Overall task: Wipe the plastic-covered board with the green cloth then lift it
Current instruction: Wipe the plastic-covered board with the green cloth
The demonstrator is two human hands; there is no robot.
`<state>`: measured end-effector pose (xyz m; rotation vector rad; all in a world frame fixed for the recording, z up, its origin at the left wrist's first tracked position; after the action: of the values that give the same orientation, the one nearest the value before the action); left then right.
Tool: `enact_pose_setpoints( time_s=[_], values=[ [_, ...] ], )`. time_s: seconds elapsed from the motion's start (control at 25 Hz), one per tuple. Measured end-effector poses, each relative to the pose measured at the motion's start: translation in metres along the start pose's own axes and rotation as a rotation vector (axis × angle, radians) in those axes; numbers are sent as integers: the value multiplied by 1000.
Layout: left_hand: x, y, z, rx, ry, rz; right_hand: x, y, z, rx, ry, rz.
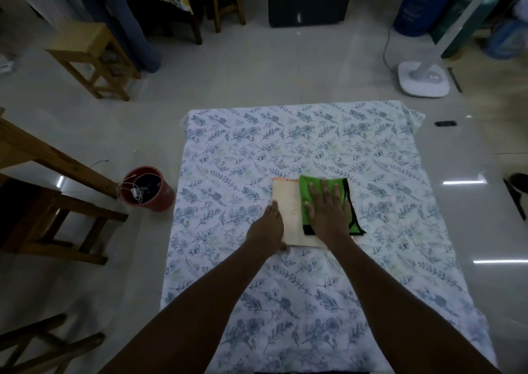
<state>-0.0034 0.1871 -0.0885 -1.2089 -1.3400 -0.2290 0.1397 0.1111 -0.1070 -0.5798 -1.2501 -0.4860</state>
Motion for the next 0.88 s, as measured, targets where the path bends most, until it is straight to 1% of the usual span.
enact_pose_setpoints(
  time_s=[0.08, 0.2, 0.28, 0.52, 0.6, 0.68, 0.76, 0.88],
  values=[
    [-5, -3, -4, 11, 8, -16, 0, 4, -6, -25, 13, 11],
    [-8, -3, -6, 16, -38, -71, -4, -43, -7, -45, -18, -27],
    [-6, -3, -4, 8, -62, -103, -6, -64, -8, -28, -10, -19],
    [-5, -1, -16, 51, -71, -169, 2, 13, -20, -22, -2, 26],
    [-3, -1, -17, 58, -81, -177, 1, 3, -18, -43, 5, 6],
    [-2, -3, -16, 63, -70, -185, -2, -28, -14, -34, -10, -37],
    [-2, -1, -14, 46, -61, -184, -5, -45, -15, -9, -25, -24],
    [-5, 0, -15, 38, -42, -159, 2, -9, -18, -42, 2, 3]
  ],
)
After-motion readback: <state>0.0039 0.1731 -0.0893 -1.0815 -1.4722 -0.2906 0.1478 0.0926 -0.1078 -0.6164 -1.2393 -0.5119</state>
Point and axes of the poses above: each hand's wrist, its own y-axis towards the middle knuckle, its own x-axis out of the back of the hand, z = x × y, the point moved 7 cm from there along y, towards the middle knuckle
